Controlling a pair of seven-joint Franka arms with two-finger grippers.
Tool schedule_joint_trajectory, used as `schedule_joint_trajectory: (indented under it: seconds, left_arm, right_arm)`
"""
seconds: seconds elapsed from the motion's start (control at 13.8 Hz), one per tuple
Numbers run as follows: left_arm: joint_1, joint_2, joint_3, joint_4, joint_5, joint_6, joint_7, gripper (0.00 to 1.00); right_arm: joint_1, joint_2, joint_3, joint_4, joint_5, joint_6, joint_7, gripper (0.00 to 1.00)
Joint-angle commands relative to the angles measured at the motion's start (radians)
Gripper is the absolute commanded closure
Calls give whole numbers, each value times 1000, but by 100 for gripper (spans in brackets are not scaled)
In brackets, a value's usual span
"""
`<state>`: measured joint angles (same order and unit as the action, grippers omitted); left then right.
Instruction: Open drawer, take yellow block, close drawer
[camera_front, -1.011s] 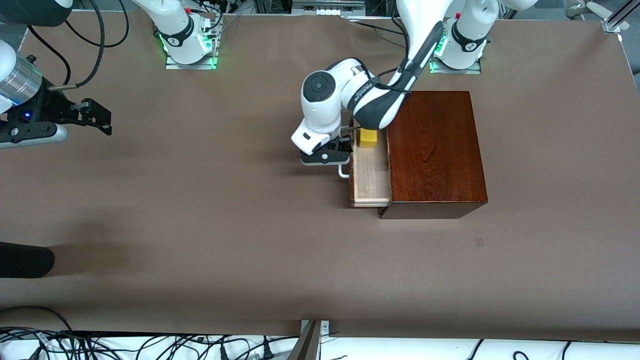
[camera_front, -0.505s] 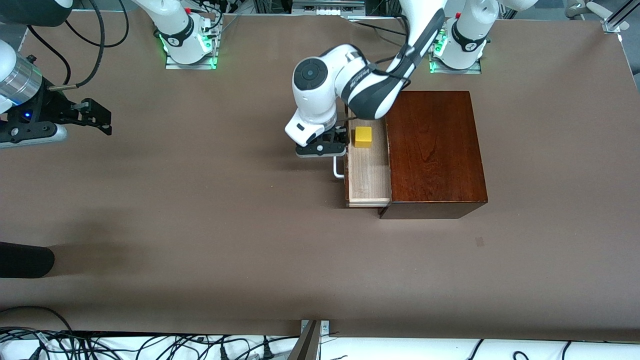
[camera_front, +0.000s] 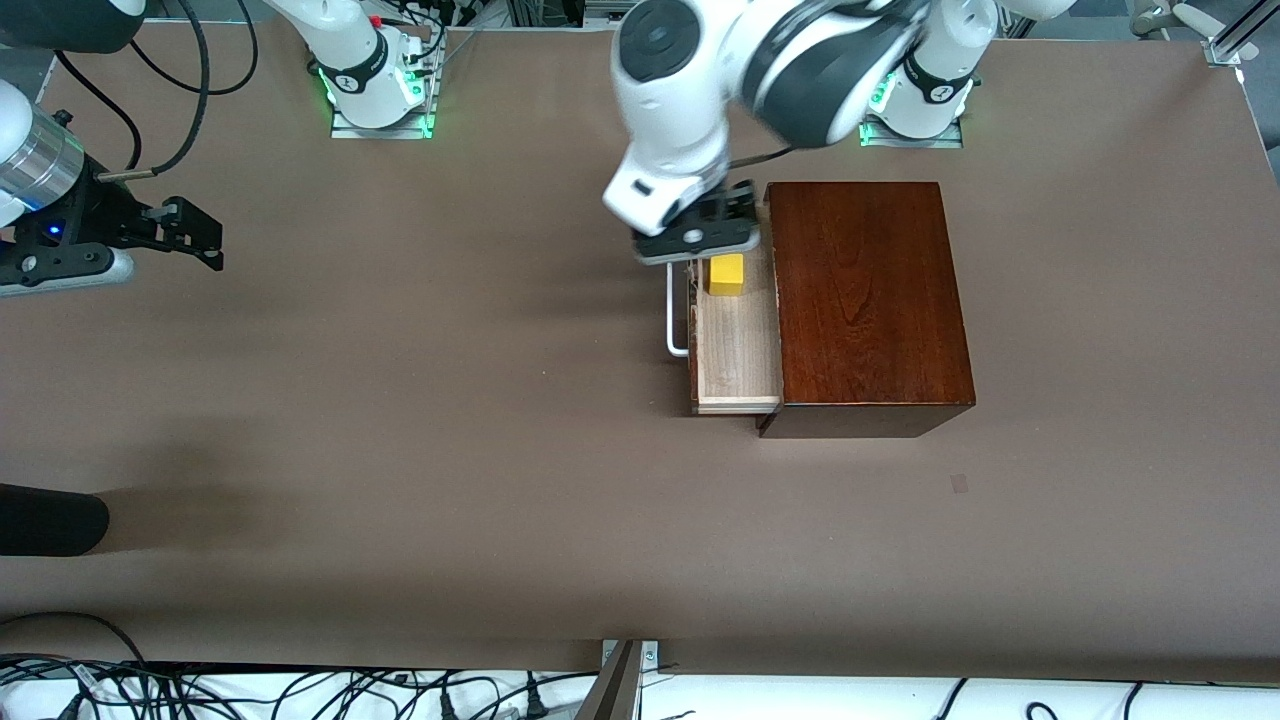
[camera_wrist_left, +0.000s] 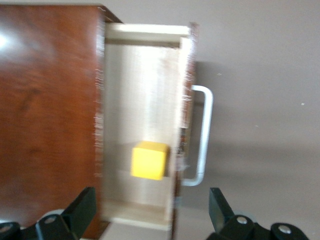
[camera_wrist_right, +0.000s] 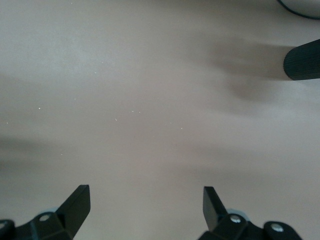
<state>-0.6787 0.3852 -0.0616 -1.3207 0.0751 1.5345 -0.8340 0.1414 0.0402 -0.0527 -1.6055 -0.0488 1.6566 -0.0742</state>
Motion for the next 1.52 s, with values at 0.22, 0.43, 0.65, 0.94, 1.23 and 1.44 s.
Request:
schedule_joint_trajectory:
  seconds: [0.22, 0.43, 0.65, 0.94, 1.23, 1.44]
  left_arm:
    - [287, -104, -11, 6, -38, -123, 444, 0]
    - [413, -135, -14, 6, -40, -123, 530, 0]
    - [493, -141, -9, 8, -67, -166, 725, 0]
    - [612, -242, 0, -98, -142, -38, 776, 0]
    - [653, -389, 19, -317, -100, 174, 906, 0]
    - [640, -446, 35, -420, -72, 177, 900, 0]
  right_arm:
    - [10, 39, 21, 27, 73, -17, -6, 0]
    - [29, 47, 21, 22, 130, -23, -6, 0]
    - [93, 76, 21, 27, 185, -167, -146, 0]
    - [200, 78, 72, 47, 187, -131, -300, 0]
    - [366, 138, 113, 93, 185, -5, -315, 0]
    - [521, 268, 113, 203, 173, 80, -311, 0]
